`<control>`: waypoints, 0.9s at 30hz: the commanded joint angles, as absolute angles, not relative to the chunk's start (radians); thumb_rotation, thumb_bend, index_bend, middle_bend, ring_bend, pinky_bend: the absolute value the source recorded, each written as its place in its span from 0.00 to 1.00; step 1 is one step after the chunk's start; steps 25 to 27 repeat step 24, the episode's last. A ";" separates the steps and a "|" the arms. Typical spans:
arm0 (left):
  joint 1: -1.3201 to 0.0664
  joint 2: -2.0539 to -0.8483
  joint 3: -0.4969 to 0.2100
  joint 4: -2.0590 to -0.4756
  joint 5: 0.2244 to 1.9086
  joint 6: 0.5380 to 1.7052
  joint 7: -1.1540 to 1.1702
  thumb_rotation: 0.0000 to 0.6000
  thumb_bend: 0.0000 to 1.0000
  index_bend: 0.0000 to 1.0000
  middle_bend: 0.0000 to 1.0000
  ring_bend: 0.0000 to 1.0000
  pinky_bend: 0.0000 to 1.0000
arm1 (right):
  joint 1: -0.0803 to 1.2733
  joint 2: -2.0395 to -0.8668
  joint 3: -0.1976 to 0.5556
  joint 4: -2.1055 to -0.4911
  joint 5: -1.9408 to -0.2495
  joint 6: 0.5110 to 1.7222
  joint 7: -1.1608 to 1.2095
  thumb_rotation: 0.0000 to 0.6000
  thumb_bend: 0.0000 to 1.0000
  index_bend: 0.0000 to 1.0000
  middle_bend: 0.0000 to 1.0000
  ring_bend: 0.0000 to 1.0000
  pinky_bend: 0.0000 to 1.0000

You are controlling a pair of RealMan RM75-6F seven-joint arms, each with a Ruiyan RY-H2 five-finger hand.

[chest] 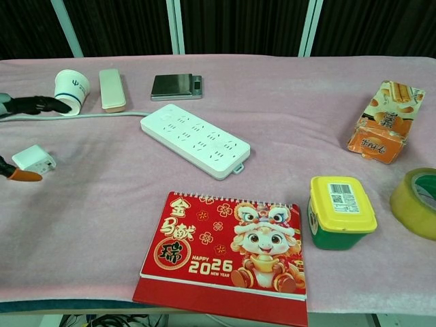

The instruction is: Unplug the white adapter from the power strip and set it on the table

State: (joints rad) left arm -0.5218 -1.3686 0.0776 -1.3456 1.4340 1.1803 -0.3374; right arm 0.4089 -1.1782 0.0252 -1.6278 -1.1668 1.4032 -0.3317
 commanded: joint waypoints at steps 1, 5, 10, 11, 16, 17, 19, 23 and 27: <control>-0.428 -1.265 0.082 -1.487 1.454 1.345 -0.159 1.00 0.03 0.16 0.09 0.00 0.00 | 0.295 -1.156 -0.035 -1.631 -1.248 1.515 -0.239 1.00 0.32 0.07 0.05 0.06 0.03; -0.345 -1.218 0.100 -1.567 1.429 1.454 0.050 1.00 0.04 0.16 0.09 0.00 0.00 | 0.226 -1.153 -0.082 -1.617 -1.302 1.570 -0.207 1.00 0.32 0.07 0.05 0.06 0.03; -0.241 -1.174 0.147 -1.675 1.410 1.551 0.210 1.00 0.04 0.16 0.09 0.00 0.00 | 0.159 -1.167 -0.129 -1.610 -1.381 1.634 -0.197 1.00 0.32 0.07 0.05 0.06 0.03; -0.216 -1.163 0.157 -1.707 1.402 1.571 0.234 1.00 0.04 0.16 0.09 0.00 0.00 | 0.146 -1.173 -0.136 -1.609 -1.405 1.650 -0.208 1.00 0.32 0.07 0.05 0.06 0.03; -0.143 -1.145 0.167 -1.777 1.407 1.638 0.259 1.00 0.05 0.15 0.10 0.00 0.00 | 0.115 -1.190 -0.147 -1.623 -1.487 1.687 -0.236 1.00 0.32 0.06 0.05 0.06 0.03; -0.137 -1.139 0.168 -1.790 1.416 1.641 0.265 1.00 0.05 0.15 0.10 0.00 0.00 | 0.110 -1.192 -0.147 -1.626 -1.499 1.689 -0.238 1.00 0.32 0.06 0.05 0.06 0.03; -0.128 -1.133 0.168 -1.800 1.434 1.650 0.270 1.00 0.05 0.15 0.10 0.00 0.00 | 0.106 -1.192 -0.145 -1.632 -1.514 1.687 -0.243 1.00 0.32 0.05 0.05 0.06 0.03; -0.105 -1.125 0.160 -1.817 1.454 1.668 0.290 1.00 0.05 0.15 0.10 0.00 0.00 | 0.098 -1.191 -0.138 -1.636 -1.527 1.670 -0.248 1.00 0.32 0.05 0.05 0.06 0.03; -0.101 -1.126 0.153 -1.814 1.457 1.673 0.299 1.00 0.05 0.15 0.10 0.00 0.00 | 0.096 -1.192 -0.134 -1.634 -1.526 1.666 -0.250 1.00 0.32 0.05 0.05 0.06 0.03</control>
